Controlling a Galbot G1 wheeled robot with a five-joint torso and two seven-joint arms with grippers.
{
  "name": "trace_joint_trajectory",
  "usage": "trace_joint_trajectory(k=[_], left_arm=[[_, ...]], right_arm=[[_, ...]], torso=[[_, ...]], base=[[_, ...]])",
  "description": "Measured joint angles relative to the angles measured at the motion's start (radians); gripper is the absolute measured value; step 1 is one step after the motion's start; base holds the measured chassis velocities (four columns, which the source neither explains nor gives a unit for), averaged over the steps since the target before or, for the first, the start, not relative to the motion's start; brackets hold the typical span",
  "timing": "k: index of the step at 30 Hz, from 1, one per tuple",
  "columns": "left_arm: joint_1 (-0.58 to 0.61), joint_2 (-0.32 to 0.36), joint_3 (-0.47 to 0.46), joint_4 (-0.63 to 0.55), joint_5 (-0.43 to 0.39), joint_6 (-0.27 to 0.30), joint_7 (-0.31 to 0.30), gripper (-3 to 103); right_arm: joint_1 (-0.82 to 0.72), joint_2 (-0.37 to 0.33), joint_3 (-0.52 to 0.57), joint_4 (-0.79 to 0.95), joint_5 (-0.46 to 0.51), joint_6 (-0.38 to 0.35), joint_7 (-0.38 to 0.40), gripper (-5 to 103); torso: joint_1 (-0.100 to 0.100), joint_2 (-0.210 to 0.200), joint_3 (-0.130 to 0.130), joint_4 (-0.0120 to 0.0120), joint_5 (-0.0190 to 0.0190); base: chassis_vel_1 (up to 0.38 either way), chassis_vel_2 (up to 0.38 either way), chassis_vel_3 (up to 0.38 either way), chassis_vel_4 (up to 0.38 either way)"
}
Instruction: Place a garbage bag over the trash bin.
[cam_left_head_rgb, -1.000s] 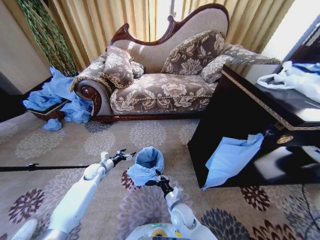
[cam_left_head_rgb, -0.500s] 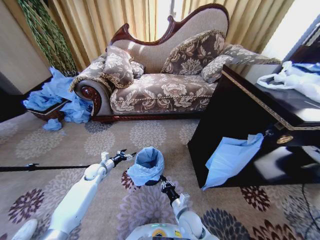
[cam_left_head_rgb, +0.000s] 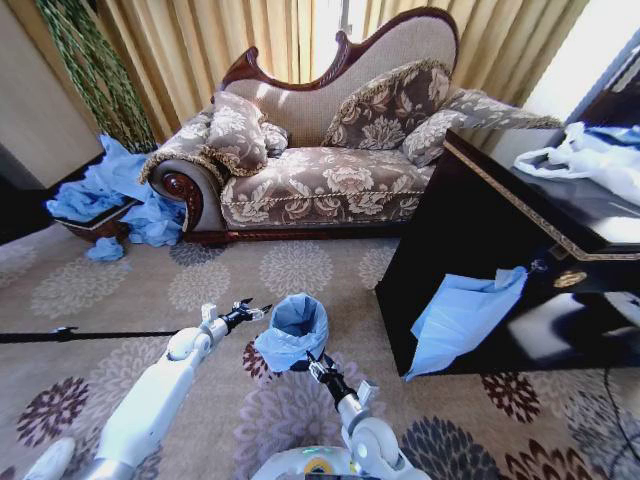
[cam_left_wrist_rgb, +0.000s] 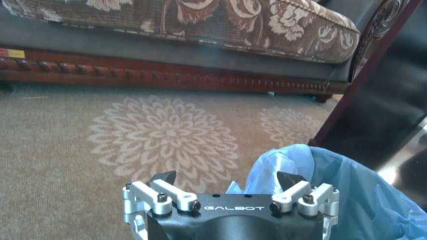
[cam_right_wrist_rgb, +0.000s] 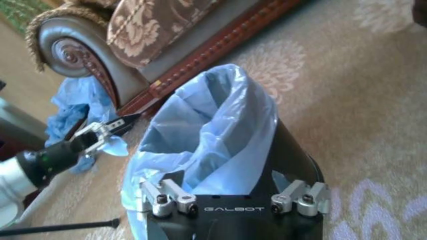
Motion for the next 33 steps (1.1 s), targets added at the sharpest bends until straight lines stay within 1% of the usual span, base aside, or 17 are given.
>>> trace_joint_trajectory(k=[1,2,3,4,9,17,21,22,23,26,27,29,31,32,33], left_arm=[[-0.001,0.000,0.001,0.001,0.000,-0.002,0.001,100],[-0.001,0.000,0.001,0.001,0.000,-0.002,0.001,100],[-0.002,-0.001,0.002,0.003,0.000,-0.003,0.001,100],[-0.004,-0.001,0.002,0.004,0.000,-0.004,0.002,100],[-0.008,0.000,0.003,0.010,0.000,-0.011,0.002,100],[-0.008,0.002,-0.001,0.013,-0.001,-0.015,0.000,100],[-0.007,0.001,-0.001,0.013,-0.001,-0.016,-0.001,100],[-0.008,0.000,-0.001,0.013,-0.001,-0.016,-0.002,100],[-0.009,0.001,-0.001,0.012,-0.001,-0.016,-0.003,100],[-0.012,0.001,0.000,0.011,-0.002,-0.016,-0.004,100],[-0.013,0.000,0.000,0.011,-0.002,-0.016,-0.004,100],[-0.013,0.000,0.001,0.011,-0.002,-0.016,-0.004,100],[-0.013,-0.001,0.001,0.011,-0.002,-0.017,-0.005,100],[-0.013,-0.001,0.001,0.011,-0.002,-0.017,-0.005,100],[-0.012,-0.002,0.001,0.011,-0.002,-0.017,-0.005,100]], right_arm=[[0.003,0.007,0.004,-0.005,0.022,-0.004,0.000,91],[0.003,0.007,0.004,-0.005,0.022,-0.004,0.000,91],[0.007,0.014,0.009,-0.010,0.048,-0.009,0.000,96],[0.009,0.021,0.014,-0.013,0.074,-0.012,0.001,99],[0.014,0.032,0.027,-0.028,0.132,-0.031,-0.011,100],[0.027,0.044,0.034,-0.049,0.179,-0.041,-0.038,100],[0.027,0.048,0.036,-0.055,0.185,-0.043,-0.049,100],[0.026,0.050,0.036,-0.057,0.189,-0.047,-0.055,102],[0.024,0.051,0.037,-0.059,0.190,-0.048,-0.059,102],[0.022,0.058,0.040,-0.065,0.195,-0.049,-0.068,98],[0.022,0.061,0.042,-0.069,0.197,-0.049,-0.072,94],[0.022,0.065,0.044,-0.073,0.197,-0.049,-0.076,94],[0.024,0.069,0.046,-0.079,0.197,-0.047,-0.086,84],[0.024,0.069,0.046,-0.079,0.197,-0.047,-0.086,84],[0.024,0.071,0.047,-0.081,0.197,-0.045,-0.088,79]], torso=[[0.000,0.000,0.000,0.0000,0.0000],[0.000,0.000,0.000,0.0000,0.0000],[0.000,0.000,0.000,0.0000,0.0000],[0.000,0.000,0.000,0.0000,0.0001],[0.000,0.000,0.000,0.0000,0.0000],[0.000,0.000,0.000,0.0000,0.0000],[0.000,0.000,0.000,0.0000,0.0000],[0.000,0.000,0.000,0.0000,0.0000],[0.000,0.000,0.000,0.0001,0.0000],[0.000,0.000,0.000,0.0000,0.0000],[0.000,0.000,0.000,0.0000,0.0000],[0.000,0.000,0.000,0.0000,0.0000],[0.000,0.000,0.000,-0.0001,0.0001],[0.000,0.000,0.000,-0.0001,0.0001],[0.000,0.000,0.000,0.0001,0.0002]], base=[[0.000,0.000,0.000,0.000],[0.000,0.000,0.000,0.000],[0.000,0.000,0.000,0.000],[0.000,0.000,0.000,0.000],[0.000,0.000,0.000,0.000],[0.000,0.000,0.000,0.000],[0.000,0.000,0.000,0.000],[0.000,0.000,0.000,0.000],[0.000,0.000,0.000,0.000],[0.000,0.000,0.000,0.000],[0.000,0.000,0.000,0.000],[0.000,0.000,0.000,0.000],[0.000,0.000,0.000,0.000],[0.000,0.000,0.000,0.000],[0.000,0.000,0.000,0.000]])
